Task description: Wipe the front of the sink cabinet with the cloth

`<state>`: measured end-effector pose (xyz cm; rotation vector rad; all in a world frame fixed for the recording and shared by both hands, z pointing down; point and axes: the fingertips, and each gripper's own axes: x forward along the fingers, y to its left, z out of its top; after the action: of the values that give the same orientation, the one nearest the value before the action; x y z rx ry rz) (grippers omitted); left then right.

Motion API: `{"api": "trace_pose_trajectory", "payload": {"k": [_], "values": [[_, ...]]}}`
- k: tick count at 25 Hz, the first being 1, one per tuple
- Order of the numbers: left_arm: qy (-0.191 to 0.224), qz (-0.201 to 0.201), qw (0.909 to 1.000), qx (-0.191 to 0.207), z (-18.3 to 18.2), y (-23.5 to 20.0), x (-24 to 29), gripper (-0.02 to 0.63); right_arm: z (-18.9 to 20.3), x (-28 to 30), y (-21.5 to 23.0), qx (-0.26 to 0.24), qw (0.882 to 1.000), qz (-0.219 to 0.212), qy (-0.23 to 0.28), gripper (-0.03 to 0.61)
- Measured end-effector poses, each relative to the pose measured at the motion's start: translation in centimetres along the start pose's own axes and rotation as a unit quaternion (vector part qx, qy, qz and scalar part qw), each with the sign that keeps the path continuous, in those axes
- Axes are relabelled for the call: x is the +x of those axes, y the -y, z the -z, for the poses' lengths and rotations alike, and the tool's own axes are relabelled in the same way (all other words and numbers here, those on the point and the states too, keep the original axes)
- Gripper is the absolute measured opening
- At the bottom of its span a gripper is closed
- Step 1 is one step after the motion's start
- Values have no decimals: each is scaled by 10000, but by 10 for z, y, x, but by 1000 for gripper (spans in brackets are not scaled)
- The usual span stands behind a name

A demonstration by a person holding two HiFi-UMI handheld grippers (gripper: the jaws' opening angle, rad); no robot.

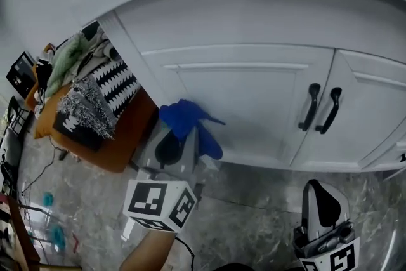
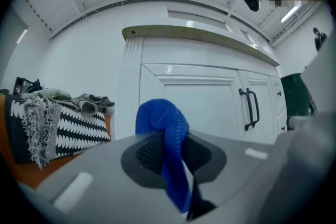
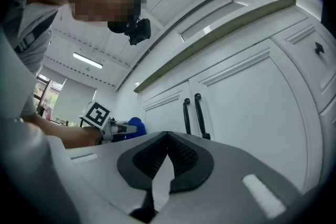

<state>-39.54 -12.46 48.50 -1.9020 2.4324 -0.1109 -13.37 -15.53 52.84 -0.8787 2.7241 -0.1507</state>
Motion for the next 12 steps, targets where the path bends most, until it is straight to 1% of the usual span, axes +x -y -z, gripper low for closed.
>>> {"api": "trace_pose_trajectory", "payload": {"k": [4,9,12], "values": [[45,-5,10000,-47,-21,-8,10,66,1,2,4,-107,9999,67,-61,0],[225,-75,9993,278,-53,-15,15,66,1,4,9,-233,9995,165,-140,0],[286,-80,9981,541,-76,-17,17,66,1,5,13,-274,9992,232,-177,0]]}}
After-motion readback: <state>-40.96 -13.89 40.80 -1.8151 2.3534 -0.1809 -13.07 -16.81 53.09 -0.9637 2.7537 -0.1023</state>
